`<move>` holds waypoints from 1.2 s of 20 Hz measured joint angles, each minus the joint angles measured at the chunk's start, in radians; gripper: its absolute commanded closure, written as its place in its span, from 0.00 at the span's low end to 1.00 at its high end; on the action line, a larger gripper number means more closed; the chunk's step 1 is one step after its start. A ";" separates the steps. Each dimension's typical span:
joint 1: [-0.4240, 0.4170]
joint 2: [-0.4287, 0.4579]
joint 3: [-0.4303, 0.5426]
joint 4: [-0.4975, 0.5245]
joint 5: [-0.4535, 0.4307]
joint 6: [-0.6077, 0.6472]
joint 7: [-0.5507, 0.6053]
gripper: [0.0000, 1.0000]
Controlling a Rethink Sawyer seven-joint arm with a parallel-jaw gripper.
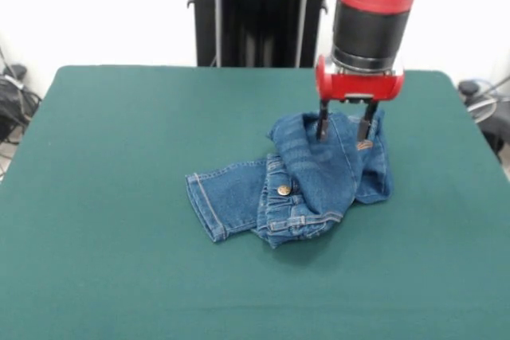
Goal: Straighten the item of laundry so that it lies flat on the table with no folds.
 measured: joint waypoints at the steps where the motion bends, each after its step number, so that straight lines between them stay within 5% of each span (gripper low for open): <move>1: -0.006 -0.010 0.000 0.000 0.000 0.000 0.000 0.00; 14: -0.051 -0.098 0.000 0.000 0.001 0.000 0.000 0.00; 24: -0.051 -0.073 0.000 -0.004 0.000 0.000 0.000 0.00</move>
